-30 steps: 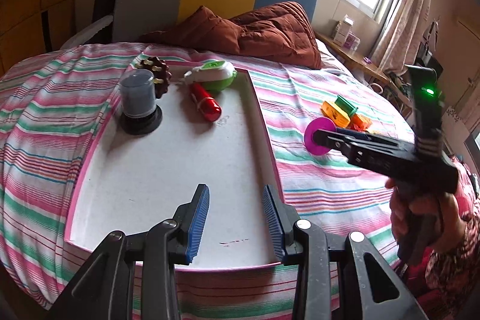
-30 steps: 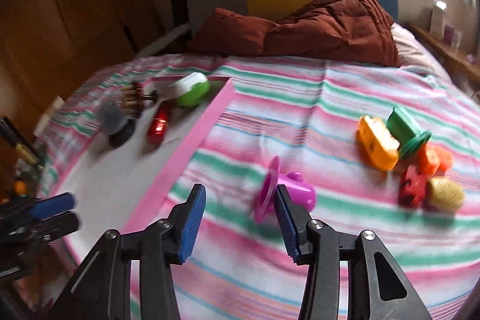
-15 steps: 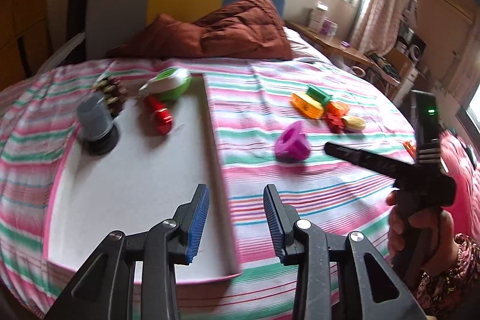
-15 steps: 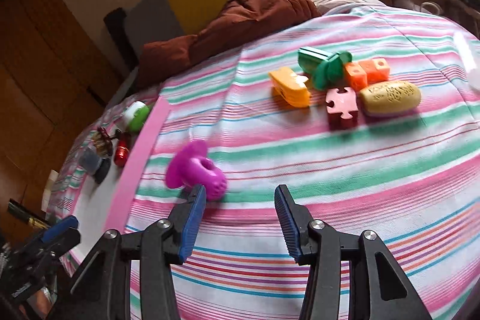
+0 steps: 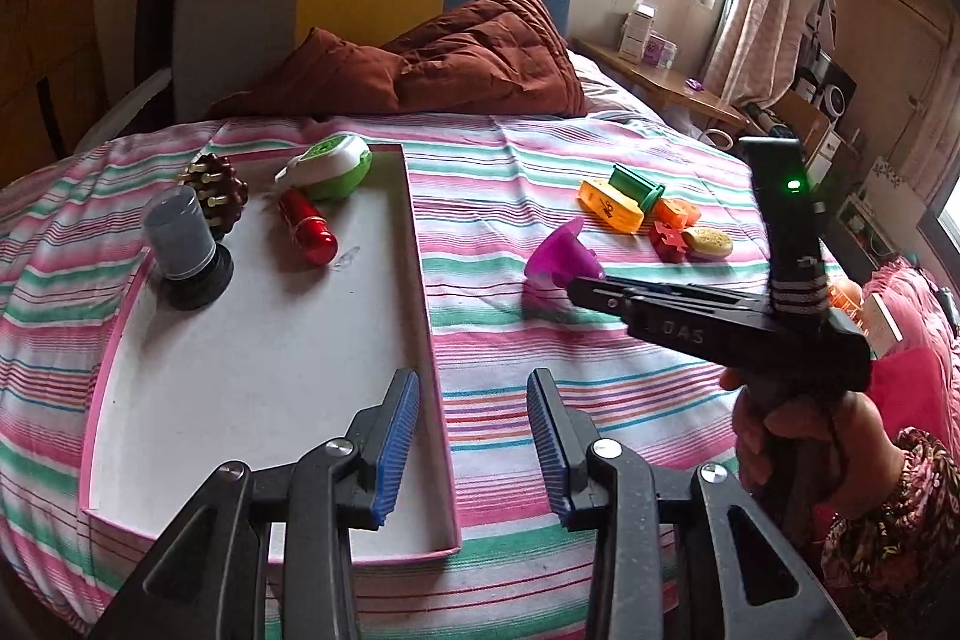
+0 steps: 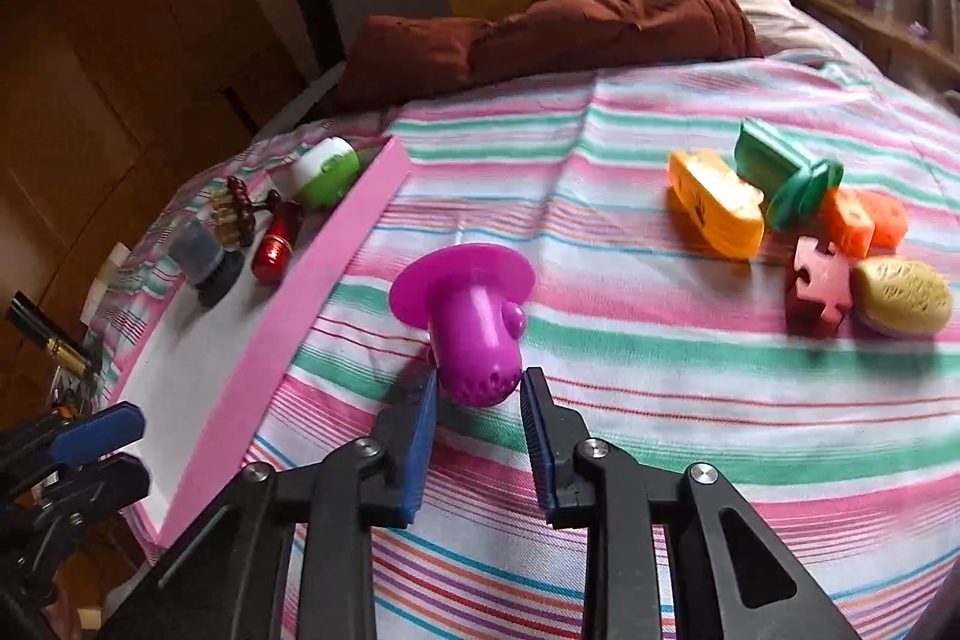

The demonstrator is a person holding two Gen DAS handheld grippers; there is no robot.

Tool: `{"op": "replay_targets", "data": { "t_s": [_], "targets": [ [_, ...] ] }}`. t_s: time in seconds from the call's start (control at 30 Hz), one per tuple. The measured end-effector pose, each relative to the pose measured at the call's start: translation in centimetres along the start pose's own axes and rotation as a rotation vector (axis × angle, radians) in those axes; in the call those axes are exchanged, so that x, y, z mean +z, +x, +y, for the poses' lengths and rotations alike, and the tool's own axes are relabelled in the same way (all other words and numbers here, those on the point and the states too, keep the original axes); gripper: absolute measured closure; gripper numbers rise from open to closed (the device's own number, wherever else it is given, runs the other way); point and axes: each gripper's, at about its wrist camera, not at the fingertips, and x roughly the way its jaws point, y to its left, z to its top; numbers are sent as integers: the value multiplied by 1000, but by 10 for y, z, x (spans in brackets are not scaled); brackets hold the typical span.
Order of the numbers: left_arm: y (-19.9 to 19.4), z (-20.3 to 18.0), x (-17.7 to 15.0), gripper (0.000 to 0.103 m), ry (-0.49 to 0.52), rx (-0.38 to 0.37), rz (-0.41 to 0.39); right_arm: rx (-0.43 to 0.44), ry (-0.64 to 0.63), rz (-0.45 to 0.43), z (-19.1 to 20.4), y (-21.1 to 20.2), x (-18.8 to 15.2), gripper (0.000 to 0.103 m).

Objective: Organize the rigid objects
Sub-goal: 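Grasp the magenta suction cup with the left gripper while the right gripper releases it, then grasp the red puzzle piece with the right gripper while the left gripper carries the magenta cup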

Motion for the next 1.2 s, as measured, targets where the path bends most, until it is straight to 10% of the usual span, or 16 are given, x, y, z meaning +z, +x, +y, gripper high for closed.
{"op": "replay_targets", "data": {
  "t_s": [0.4,0.83,1.2],
  "targets": [
    [6,-7,0,66,21,-11,6,40,124,-87,-19,-28,4,72],
    [65,-83,40,61,190,-92,71,-315,310,-252,-83,-59,-32,66],
    [130,-98,47,58,217,-27,113,-265,378,-265,-97,-62,-48,65]
  ]
}}
